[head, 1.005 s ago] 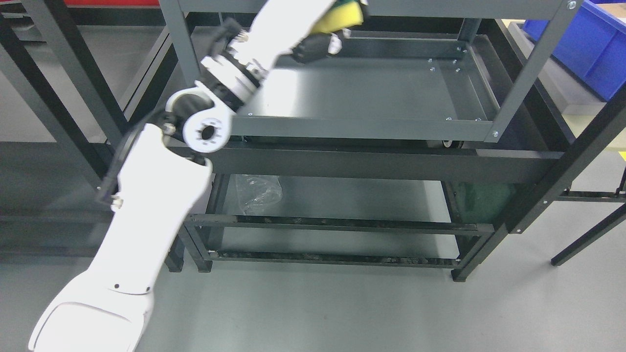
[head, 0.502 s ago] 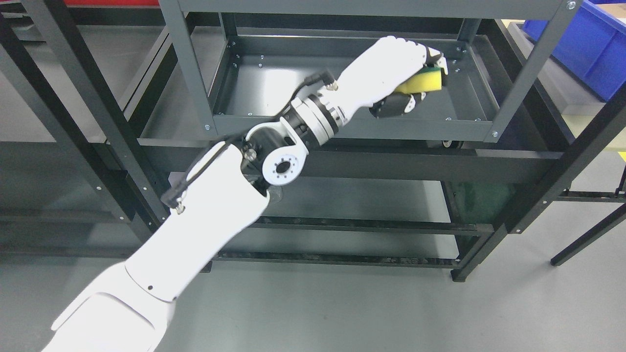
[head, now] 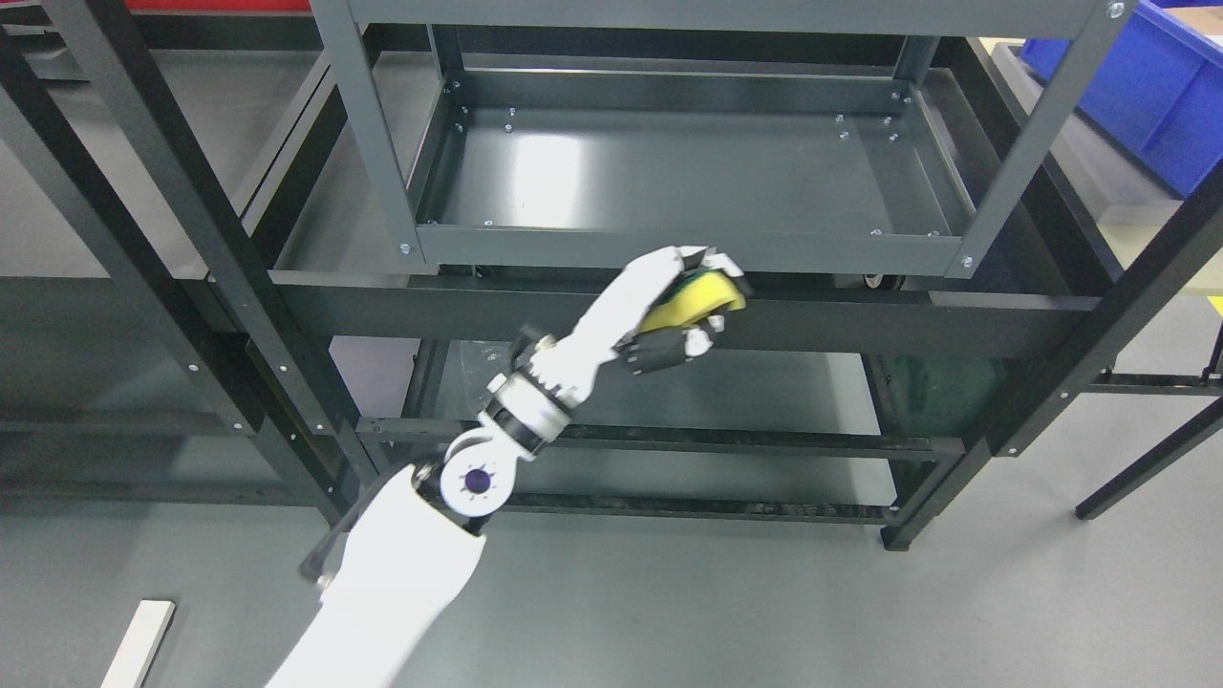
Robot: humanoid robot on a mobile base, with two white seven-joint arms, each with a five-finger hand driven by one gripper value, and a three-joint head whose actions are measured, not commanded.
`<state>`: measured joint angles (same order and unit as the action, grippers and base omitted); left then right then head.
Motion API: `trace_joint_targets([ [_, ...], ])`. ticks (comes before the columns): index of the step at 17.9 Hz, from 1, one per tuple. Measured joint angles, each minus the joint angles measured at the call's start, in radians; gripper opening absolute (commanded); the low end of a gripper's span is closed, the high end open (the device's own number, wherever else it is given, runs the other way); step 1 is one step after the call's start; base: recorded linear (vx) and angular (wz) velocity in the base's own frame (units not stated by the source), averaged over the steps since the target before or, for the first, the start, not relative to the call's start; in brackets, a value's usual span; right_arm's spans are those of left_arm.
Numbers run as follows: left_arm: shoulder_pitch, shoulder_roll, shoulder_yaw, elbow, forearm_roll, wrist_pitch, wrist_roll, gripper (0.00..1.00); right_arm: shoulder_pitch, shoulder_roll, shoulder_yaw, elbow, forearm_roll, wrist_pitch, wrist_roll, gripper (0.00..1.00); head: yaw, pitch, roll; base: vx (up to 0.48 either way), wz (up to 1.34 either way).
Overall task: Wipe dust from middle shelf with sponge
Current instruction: 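Withdraw the left hand holding the sponge out of the shelf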
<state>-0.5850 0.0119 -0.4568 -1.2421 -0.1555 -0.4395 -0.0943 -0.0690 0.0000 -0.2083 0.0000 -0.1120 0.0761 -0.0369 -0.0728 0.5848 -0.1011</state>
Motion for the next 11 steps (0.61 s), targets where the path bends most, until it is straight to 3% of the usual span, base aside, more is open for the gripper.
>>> trace_joint_targets([
  [2, 0.077, -0.002, 0.091, -0.018, 0.093, -0.007, -0.018, 0.0, 0.0, 0.0, 0.0, 0.0, 0.0, 0.0, 0.0, 1.0, 0.0, 0.0, 0.0, 0.0, 0.0],
  [8, 0.184, -0.007, 0.275, -0.134, 0.276, 0.286, 0.053, 0.0, 0.0, 0.0, 0.0, 0.0, 0.0, 0.0, 0.0, 1.0, 0.0, 0.0, 0.0, 0.0, 0.0],
  [11, 0.2, -0.008, 0.326, -0.199, 0.313, 0.344, 0.066, 0.0, 0.0, 0.0, 0.0, 0.0, 0.0, 0.0, 0.0, 1.0, 0.0, 0.0, 0.0, 0.0, 0.0],
])
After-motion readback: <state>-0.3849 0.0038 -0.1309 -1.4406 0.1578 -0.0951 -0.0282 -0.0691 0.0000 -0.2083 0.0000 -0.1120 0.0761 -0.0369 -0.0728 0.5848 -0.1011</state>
